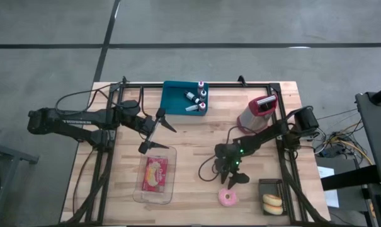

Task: Pick & Place Food Item
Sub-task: Put the pink donut into the black bin

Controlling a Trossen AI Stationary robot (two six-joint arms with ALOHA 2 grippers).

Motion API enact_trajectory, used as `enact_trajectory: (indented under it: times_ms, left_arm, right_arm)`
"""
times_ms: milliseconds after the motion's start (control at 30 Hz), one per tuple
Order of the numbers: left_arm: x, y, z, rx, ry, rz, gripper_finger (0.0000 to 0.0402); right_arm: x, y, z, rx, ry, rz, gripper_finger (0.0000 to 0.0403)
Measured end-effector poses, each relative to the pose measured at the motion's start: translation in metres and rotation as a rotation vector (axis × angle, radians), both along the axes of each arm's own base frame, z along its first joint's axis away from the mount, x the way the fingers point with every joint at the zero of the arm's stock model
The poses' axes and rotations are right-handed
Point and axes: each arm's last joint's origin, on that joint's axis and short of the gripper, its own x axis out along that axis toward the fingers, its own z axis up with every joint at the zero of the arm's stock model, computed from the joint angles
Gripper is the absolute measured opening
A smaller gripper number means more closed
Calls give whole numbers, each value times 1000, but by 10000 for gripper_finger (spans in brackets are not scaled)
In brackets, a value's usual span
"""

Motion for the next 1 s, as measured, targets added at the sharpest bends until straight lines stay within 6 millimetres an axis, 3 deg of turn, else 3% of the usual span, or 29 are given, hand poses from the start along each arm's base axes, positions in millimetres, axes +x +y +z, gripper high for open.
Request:
enact_trajectory:
  times_ms: [433, 800, 1000]
  left_arm:
    - [0, 0, 0, 0, 0, 0, 339]
    - [0, 0, 0, 0, 0, -1, 339]
    - [0, 0, 0, 0, 0, 0, 339]
  right_arm:
    - [-1, 20, -6, -75, -45, 6, 219]
    - [0, 25, -7, -73, -34, -24, 219]
    - [0, 29, -7, -88, -43, -29, 197]
